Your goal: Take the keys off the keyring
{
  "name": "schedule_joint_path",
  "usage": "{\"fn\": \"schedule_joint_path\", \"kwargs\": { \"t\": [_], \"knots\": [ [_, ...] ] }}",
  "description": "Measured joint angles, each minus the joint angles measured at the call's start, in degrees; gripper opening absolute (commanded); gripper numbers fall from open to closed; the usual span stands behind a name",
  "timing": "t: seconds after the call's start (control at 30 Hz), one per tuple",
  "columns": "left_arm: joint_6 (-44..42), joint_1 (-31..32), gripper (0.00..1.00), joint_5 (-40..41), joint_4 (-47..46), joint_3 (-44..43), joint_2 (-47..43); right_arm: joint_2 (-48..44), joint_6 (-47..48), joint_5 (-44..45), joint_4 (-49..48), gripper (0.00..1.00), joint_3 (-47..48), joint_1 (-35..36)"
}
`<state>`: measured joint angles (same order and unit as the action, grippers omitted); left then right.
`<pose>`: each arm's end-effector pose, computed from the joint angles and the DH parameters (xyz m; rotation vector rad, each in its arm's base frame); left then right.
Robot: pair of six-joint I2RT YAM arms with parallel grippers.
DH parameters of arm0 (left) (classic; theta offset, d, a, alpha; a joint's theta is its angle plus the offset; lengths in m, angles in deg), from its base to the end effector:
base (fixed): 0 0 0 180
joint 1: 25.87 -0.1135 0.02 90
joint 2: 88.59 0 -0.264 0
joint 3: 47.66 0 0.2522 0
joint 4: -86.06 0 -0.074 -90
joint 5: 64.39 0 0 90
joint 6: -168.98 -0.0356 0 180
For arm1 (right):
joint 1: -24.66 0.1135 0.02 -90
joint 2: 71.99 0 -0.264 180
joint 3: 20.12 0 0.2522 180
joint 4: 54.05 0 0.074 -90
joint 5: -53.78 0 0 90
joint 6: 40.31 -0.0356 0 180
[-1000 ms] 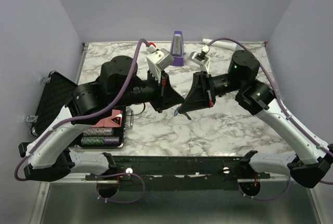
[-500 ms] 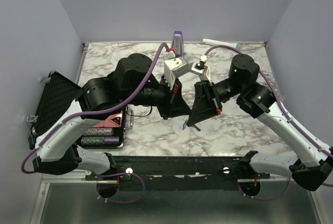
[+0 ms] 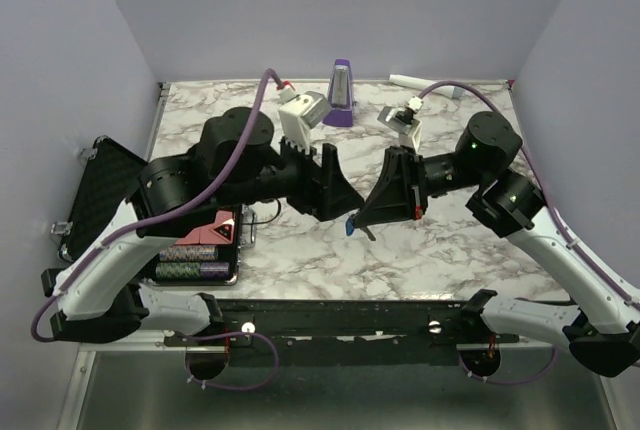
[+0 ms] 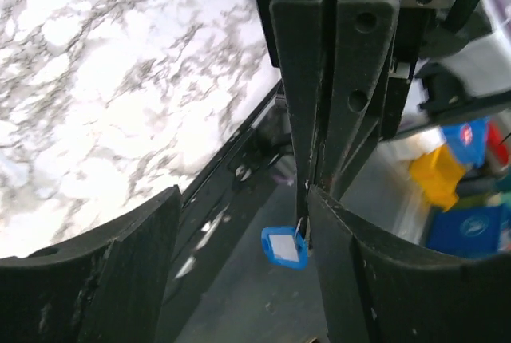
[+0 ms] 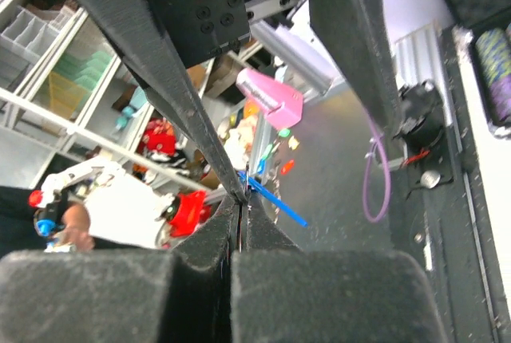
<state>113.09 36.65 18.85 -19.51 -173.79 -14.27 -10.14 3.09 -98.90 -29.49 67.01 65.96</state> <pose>0.0911 -0.1843 0.5238 0.6155 2.0834 -1.1660 0.1398 0.1649 0.4551 -0.9642 1.7387 1.9312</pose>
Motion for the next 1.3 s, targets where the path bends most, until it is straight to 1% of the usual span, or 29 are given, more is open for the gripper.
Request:
{"fn": "schedule_joint_path", "kwargs": {
  "t": [0.03, 0.07, 0.27, 0.43, 0.5, 0.57, 0.7, 0.83, 0.9, 0.97, 1.23, 1.3],
  "knots": [
    [1.53, -0.39, 0.63, 0.15, -2.03, 2.05, -1.57, -0.13, -0.07, 0.90, -1.14, 0.01, 0.00, 0.09],
    [3.82, -0.83, 0.61, 0.37, -4.92, 5.05, -3.91, -0.20, -0.35, 2.12, -2.45, 0.01, 0.02, 0.22],
    [11.74, -2.23, 0.55, 1.20, -18.49, 17.25, -14.36, -0.04, -1.99, 6.54, -7.54, 0.01, 0.02, 0.24],
    [14.14, -2.43, 0.51, 1.14, -24.94, 19.52, -16.81, 0.70, -3.32, 7.17, -10.54, 0.01, 0.09, 0.26],
    [14.38, -2.43, 0.46, 0.96, -26.25, 19.61, -16.83, 0.94, -3.74, 7.15, -11.28, 0.01, 0.09, 0.26],
    [14.62, -2.43, 0.44, 0.70, -27.15, 20.00, -16.74, 1.25, -4.31, 7.15, -12.04, 0.01, 0.20, 0.26],
    [14.62, -2.43, 0.43, 0.04, -27.43, 20.37, -16.02, 1.38, -4.68, 7.13, -12.70, 0.01, 0.31, 0.26],
    [14.56, -2.43, 0.40, -0.17, -27.08, 20.26, -14.95, 1.38, -4.94, 7.13, -12.92, 0.01, 0.50, 0.26],
    [14.49, -2.43, 0.36, -0.17, -26.77, 20.24, -14.40, 1.38, -4.96, 7.13, -12.92, 0.01, 0.55, 0.26],
    [14.38, -2.43, 0.30, -0.22, -26.43, 20.24, -14.05, 1.38, -4.96, 7.13, -12.92, 0.01, 0.57, 0.26],
    [13.92, -2.45, 0.00, -0.46, -24.98, 19.89, -14.03, 1.38, -4.83, 7.10, -12.85, 0.01, 0.59, 0.26],
    [13.81, -2.47, 0.00, -0.57, -24.68, 19.76, -14.05, 1.38, -4.83, 7.06, -12.85, 0.01, 0.61, 0.26]
  ]
}}
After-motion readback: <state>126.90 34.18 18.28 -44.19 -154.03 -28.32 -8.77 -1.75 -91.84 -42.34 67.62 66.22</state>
